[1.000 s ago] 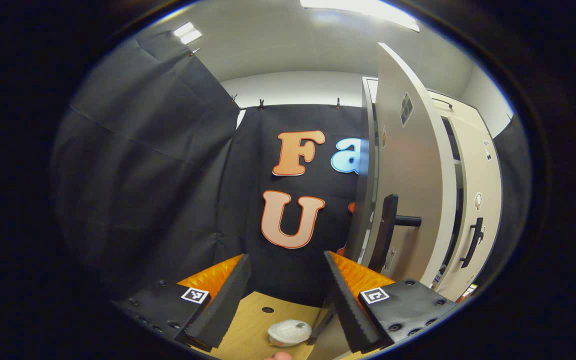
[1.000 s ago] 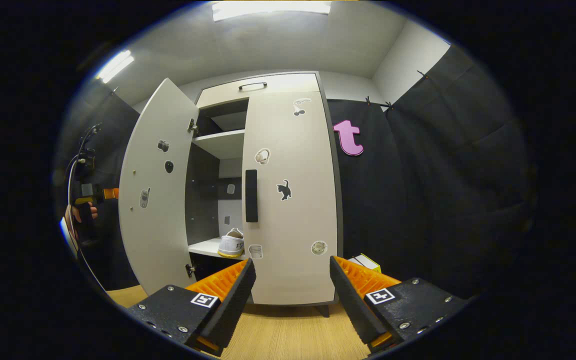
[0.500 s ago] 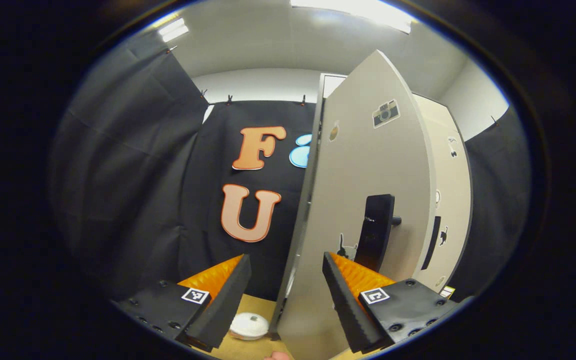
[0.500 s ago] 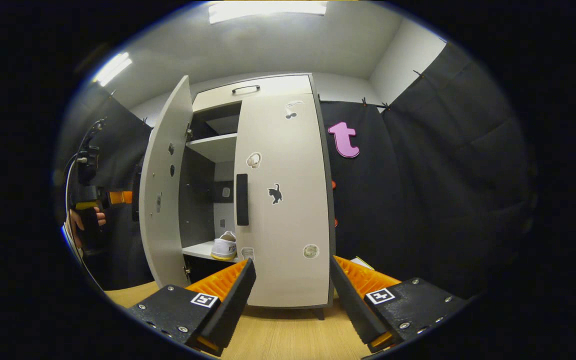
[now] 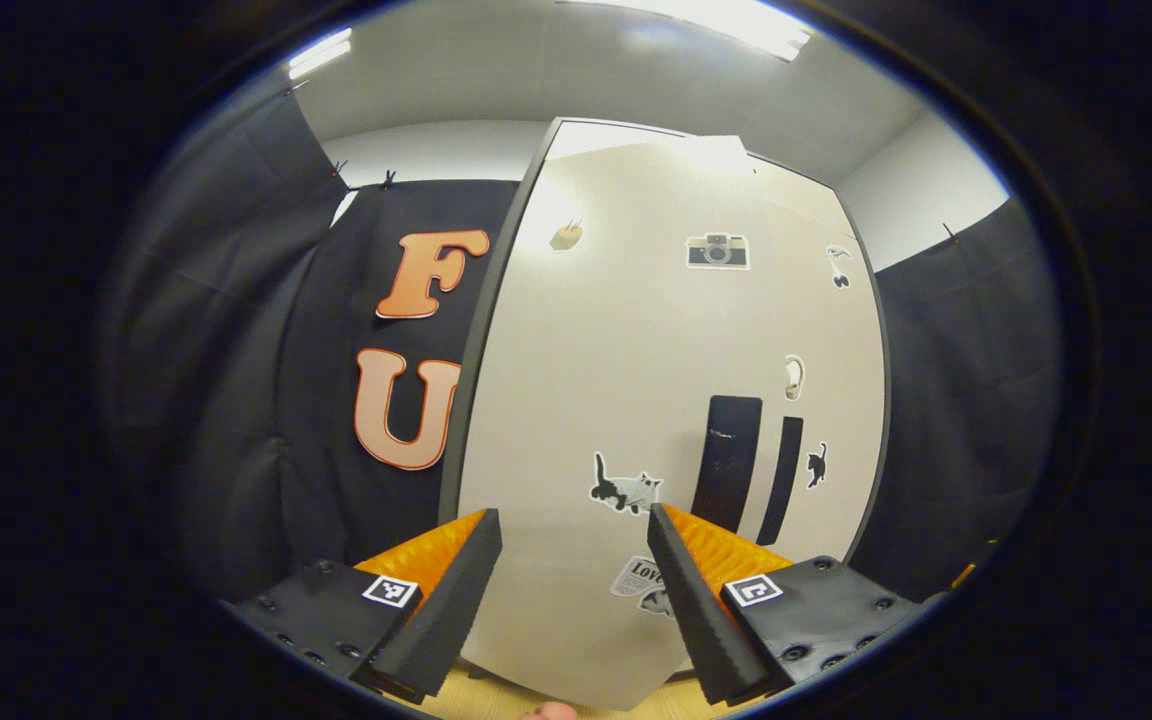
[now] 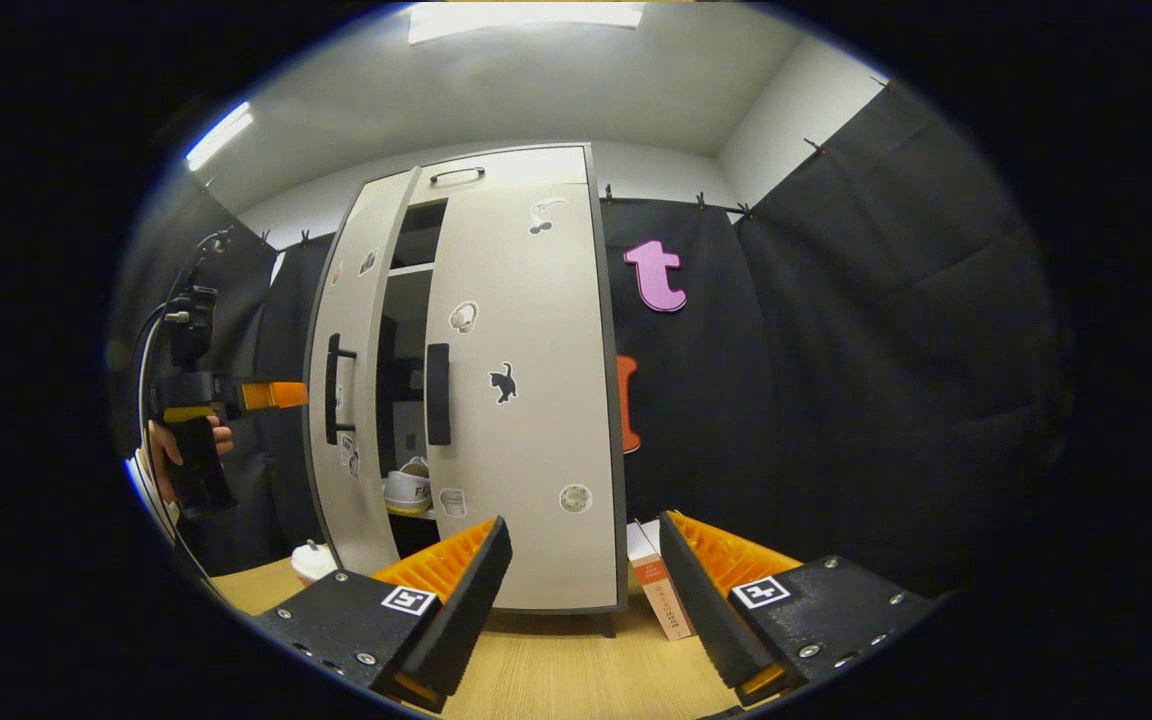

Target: Grab one shoe with the right hand and put it into the shoe cabinet, grab the other shoe with the left hand and put it into the shoe cabinet; then close the right door with the right hand and the left door with the left hand.

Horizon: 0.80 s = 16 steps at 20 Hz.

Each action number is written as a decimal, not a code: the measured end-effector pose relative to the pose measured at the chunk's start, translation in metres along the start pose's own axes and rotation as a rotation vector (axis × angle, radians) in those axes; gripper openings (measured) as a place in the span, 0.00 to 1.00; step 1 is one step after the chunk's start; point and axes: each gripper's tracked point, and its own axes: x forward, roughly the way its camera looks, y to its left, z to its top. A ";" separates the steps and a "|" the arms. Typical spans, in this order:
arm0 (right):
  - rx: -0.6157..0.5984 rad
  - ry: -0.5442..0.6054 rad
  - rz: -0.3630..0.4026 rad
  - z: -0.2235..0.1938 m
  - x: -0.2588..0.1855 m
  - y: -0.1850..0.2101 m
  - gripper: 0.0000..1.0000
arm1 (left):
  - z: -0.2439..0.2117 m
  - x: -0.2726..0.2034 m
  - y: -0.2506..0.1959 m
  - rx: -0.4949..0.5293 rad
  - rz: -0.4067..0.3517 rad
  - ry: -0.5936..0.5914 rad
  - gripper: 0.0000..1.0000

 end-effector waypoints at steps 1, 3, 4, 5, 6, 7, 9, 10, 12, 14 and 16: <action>0.002 0.004 -0.002 -0.001 0.000 -0.001 0.92 | -0.003 0.004 -0.003 0.004 -0.002 0.008 0.92; 0.008 0.006 -0.003 -0.002 0.001 -0.001 0.92 | -0.006 0.009 -0.004 0.007 -0.002 0.014 0.99; 0.010 0.004 -0.004 -0.001 0.000 -0.001 0.92 | -0.008 0.013 -0.003 0.007 0.004 0.016 0.95; 0.009 0.005 -0.006 -0.002 0.002 -0.002 0.92 | -0.009 0.016 -0.003 0.007 0.007 0.016 0.95; 0.007 0.006 -0.011 -0.002 0.002 -0.004 0.92 | -0.011 0.017 -0.003 0.003 0.008 0.020 0.95; 0.007 0.005 -0.015 -0.002 0.003 -0.005 0.92 | -0.012 0.021 -0.005 -0.002 0.002 0.023 0.95; 0.008 0.007 -0.025 -0.001 0.003 -0.010 0.92 | -0.015 0.032 -0.012 -0.008 -0.014 0.032 0.96; 0.007 0.006 -0.033 -0.001 0.003 -0.012 0.92 | -0.018 0.035 -0.015 -0.006 -0.019 0.039 0.96; 0.007 0.009 -0.048 -0.002 0.004 -0.018 0.92 | -0.018 0.039 -0.016 0.011 -0.014 0.035 0.96; 0.010 0.009 -0.062 -0.002 0.004 -0.024 0.92 | -0.019 0.041 -0.019 0.017 -0.016 0.041 0.96; 0.009 0.005 -0.079 -0.001 0.005 -0.030 0.92 | -0.015 0.042 -0.020 0.013 -0.012 0.025 0.96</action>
